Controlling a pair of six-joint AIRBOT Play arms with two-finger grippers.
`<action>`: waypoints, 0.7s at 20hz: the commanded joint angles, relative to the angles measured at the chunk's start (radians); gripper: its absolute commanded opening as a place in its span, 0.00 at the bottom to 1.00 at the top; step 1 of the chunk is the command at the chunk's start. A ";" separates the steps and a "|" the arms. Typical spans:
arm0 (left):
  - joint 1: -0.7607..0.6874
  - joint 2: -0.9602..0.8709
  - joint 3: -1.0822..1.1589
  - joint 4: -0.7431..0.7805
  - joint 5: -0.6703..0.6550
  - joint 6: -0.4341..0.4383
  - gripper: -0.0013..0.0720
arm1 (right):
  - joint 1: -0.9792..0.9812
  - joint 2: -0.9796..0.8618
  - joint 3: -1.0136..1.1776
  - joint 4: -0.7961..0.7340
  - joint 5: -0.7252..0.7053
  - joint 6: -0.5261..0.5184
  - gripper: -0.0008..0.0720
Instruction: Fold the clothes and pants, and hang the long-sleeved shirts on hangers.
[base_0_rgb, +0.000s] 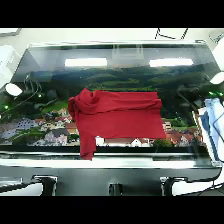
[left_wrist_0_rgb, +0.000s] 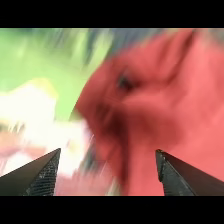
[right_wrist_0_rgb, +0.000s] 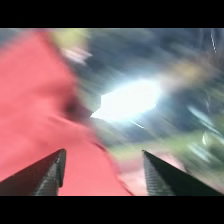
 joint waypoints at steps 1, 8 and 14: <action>0.071 0.002 -0.127 -0.001 -0.289 0.039 0.83 | -0.117 0.008 -0.137 -0.013 0.222 -0.087 0.88; -0.092 0.002 -0.429 -0.294 -0.028 0.157 0.69 | -0.057 0.013 -0.430 0.132 0.084 -0.207 0.88; -0.222 -0.012 -0.429 -0.341 0.105 0.104 0.53 | -0.056 0.013 -0.443 0.168 0.046 -0.203 0.88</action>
